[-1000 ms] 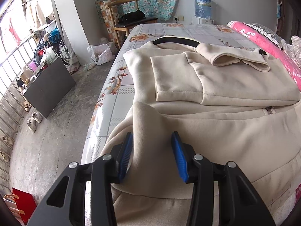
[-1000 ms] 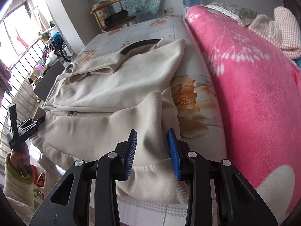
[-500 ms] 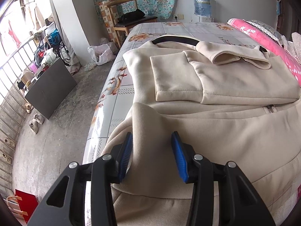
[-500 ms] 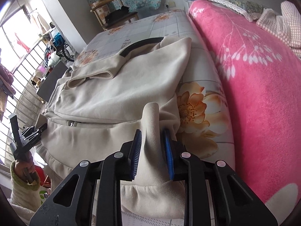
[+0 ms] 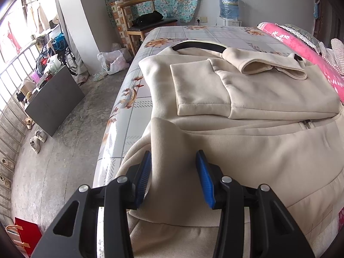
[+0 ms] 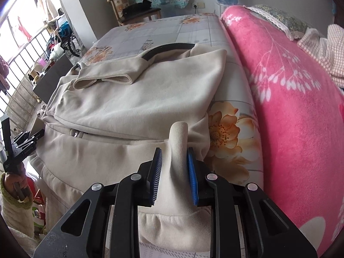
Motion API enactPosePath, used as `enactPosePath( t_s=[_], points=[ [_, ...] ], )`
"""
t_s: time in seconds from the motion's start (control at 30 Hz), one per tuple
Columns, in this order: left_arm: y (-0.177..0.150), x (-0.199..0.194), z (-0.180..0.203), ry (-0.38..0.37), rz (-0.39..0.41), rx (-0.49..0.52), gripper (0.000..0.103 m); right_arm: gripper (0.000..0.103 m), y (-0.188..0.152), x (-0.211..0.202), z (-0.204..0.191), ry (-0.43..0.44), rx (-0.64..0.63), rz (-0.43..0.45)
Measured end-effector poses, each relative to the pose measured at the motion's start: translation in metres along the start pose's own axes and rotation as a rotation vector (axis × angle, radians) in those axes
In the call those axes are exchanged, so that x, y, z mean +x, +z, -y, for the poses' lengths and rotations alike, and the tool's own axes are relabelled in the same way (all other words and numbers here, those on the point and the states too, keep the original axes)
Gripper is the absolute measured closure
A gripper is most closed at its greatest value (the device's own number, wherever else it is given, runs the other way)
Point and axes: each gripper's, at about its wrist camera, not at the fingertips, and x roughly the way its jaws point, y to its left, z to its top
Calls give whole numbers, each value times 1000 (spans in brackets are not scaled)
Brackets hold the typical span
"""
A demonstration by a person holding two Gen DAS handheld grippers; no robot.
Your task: Fold large clothes
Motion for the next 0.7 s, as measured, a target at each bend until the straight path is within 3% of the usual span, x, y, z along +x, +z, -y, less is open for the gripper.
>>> enactPosePath(
  t_s=[0.27, 0.53, 0.7],
  points=[
    [-1, 0, -5, -30, 9, -18, 61, 94, -1, 2, -5, -57, -11, 17],
    [-7, -5, -6, -47, 51, -14, 67, 96, -26, -30, -52, -269, -255, 134],
    [-12, -14, -9, -69, 77, -12, 73, 97, -39, -31, -68, -314, -355, 175]
  ],
)
